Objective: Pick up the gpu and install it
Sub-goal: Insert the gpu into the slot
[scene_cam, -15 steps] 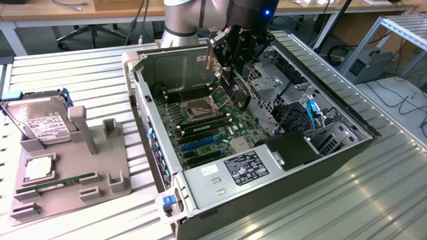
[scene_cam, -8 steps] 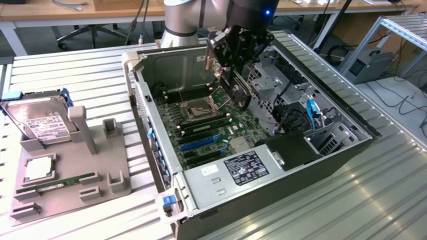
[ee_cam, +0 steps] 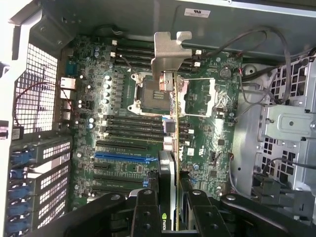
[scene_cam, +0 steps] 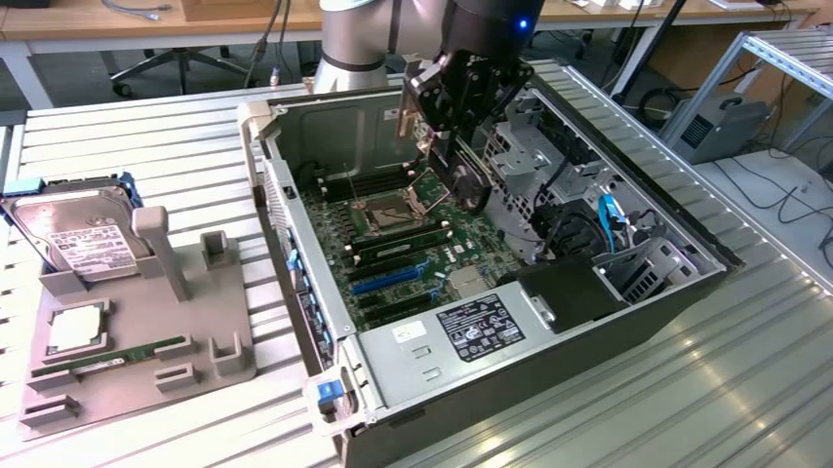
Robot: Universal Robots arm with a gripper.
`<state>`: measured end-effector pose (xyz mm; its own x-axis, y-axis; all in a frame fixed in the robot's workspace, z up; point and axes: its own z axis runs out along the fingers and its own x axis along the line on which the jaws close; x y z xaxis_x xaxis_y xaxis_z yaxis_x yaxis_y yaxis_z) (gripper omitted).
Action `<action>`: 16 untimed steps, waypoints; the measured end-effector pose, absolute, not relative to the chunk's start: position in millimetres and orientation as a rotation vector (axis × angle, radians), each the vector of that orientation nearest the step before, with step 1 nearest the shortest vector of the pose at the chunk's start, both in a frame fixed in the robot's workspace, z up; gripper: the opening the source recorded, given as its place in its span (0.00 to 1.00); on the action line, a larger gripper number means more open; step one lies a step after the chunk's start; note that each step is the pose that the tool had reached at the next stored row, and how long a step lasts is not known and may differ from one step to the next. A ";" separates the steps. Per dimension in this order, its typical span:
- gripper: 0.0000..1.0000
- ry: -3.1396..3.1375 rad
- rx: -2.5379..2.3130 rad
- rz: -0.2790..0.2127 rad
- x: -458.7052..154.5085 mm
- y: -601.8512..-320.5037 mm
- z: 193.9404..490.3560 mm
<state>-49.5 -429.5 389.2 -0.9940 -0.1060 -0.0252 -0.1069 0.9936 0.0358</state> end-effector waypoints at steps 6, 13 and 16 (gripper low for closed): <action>0.27 3.112 -0.199 0.058 -49.5 -429.5 389.2; 0.27 3.110 -0.227 0.059 -49.6 -429.5 389.1; 0.27 3.110 -0.238 0.059 -49.5 -429.5 389.1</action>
